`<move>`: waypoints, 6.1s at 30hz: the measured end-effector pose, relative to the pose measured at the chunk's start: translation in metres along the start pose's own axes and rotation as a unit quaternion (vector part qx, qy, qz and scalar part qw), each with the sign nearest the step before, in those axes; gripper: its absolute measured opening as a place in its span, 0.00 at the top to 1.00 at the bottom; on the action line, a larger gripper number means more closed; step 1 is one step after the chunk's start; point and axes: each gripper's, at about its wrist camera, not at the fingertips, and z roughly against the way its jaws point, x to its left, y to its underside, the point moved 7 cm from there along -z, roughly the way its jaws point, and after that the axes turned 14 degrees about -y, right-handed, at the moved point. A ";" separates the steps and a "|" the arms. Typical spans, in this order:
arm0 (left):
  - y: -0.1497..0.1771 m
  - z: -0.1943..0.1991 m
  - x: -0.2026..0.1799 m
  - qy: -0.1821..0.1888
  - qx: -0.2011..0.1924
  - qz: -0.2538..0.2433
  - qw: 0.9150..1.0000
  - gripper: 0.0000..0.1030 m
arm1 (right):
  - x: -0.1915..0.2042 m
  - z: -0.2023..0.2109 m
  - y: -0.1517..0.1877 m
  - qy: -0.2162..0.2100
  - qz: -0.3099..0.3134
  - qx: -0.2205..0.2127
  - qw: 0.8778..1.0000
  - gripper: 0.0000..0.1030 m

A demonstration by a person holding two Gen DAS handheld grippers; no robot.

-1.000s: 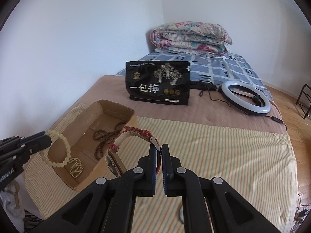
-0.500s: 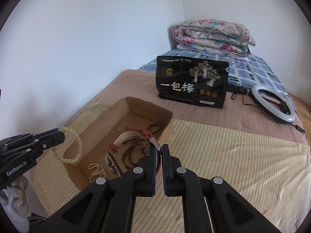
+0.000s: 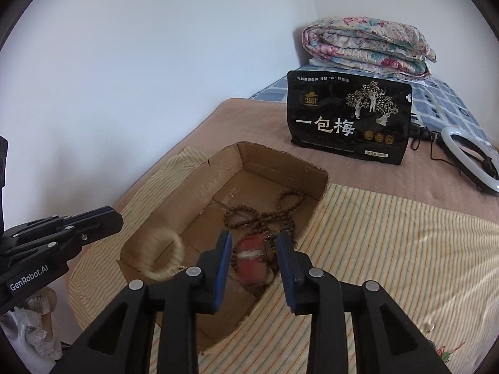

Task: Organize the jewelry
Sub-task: 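Open both tools to drop the watch and bracelet into the box, then move both tools back over the bed toward the blue bangle and green pendant, then close the right tool on the green pendant's red string, then lower the left tool onto the blue bangle and close on it while the right tool holds the pendant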

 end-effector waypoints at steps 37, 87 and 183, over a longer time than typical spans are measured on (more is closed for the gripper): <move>-0.004 0.058 -0.088 0.042 -0.086 -0.051 0.994 0.57 | -0.070 0.146 0.025 0.108 -0.011 -0.102 0.989 0.20; 0.089 -0.008 -0.249 0.154 0.083 -0.174 0.969 0.57 | -0.216 0.150 0.167 0.070 -0.178 0.041 0.981 0.63; 0.157 -0.045 -0.344 0.109 0.051 -0.310 0.943 0.30 | -0.243 0.138 0.177 0.124 -0.095 0.090 0.984 0.86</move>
